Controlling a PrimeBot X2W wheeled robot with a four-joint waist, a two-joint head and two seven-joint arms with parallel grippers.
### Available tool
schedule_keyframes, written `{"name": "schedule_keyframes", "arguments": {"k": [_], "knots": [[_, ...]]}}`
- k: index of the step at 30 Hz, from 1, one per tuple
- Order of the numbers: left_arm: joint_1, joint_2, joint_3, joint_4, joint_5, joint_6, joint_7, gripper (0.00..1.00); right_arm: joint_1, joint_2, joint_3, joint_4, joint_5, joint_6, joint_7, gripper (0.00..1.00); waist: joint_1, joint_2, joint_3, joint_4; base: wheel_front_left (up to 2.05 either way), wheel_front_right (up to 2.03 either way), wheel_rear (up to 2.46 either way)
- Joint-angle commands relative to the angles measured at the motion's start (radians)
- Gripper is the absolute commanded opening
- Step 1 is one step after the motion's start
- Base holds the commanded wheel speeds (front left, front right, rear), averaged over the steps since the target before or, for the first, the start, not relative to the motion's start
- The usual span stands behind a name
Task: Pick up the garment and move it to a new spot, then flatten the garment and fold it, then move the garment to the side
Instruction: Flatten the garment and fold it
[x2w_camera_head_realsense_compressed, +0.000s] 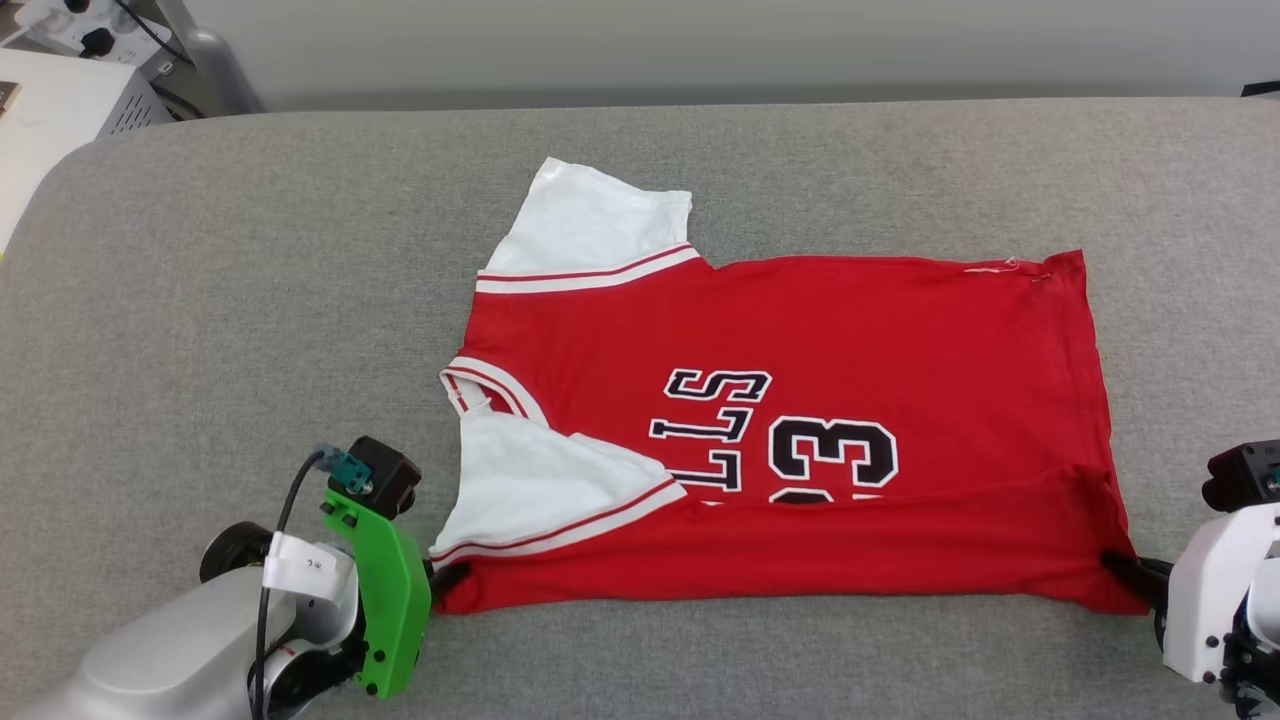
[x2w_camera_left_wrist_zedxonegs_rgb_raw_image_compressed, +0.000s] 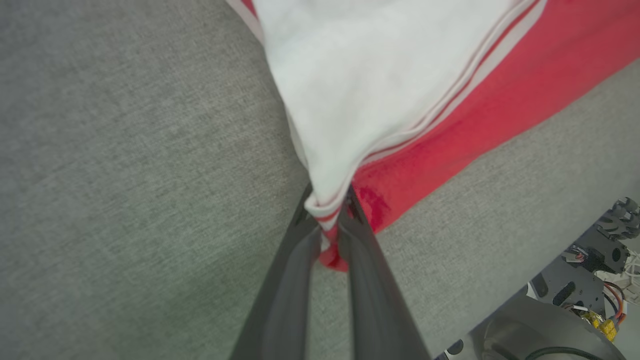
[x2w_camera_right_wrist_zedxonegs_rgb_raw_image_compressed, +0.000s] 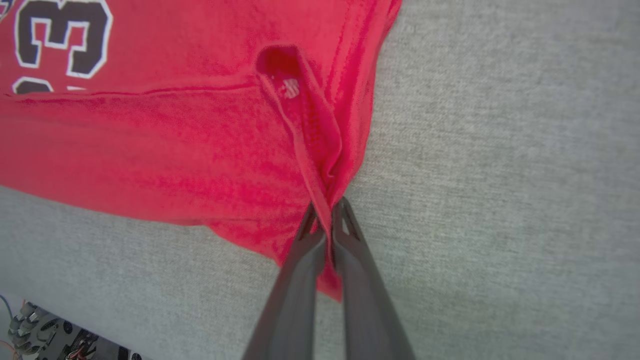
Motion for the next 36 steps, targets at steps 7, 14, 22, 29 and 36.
{"name": "schedule_keyframes", "arguments": {"k": [7,14,22,29,36], "knots": [[0.019,-0.013,0.015,0.059,-0.007,-0.01,-0.042,1.0,-0.02,0.024,-0.005,0.043,-0.012,-0.001,-0.1,1.0,0.0,-0.0001,-0.023,0.009,0.0,0.0,0.0],[-0.03,0.047,0.074,0.014,0.012,0.006,-0.117,1.0,-0.01,0.03,-0.063,0.007,-0.047,-0.001,-0.267,1.0,0.0,-0.0001,-0.052,0.01,0.0,0.0,0.0],[-0.145,0.077,0.144,-0.018,0.087,0.063,-0.202,1.0,-0.031,0.098,-0.162,-0.068,-0.162,-0.001,-0.456,1.0,0.0,-0.0001,-0.028,-0.024,0.0,0.0,0.0],[-0.342,0.009,0.19,0.059,0.173,0.076,-0.234,1.0,-0.022,0.216,-0.286,-0.217,-0.312,-0.001,-0.596,1.0,0.0,-0.0001,0.061,-0.079,0.0,0.0,0.0],[-0.58,-0.102,0.189,0.244,0.168,-0.031,-0.094,1.0,-0.038,0.28,-0.275,-0.338,-0.4,-0.001,-0.597,1.0,0.0,-0.0001,0.199,-0.142,0.0,0.0,0.0]]}}
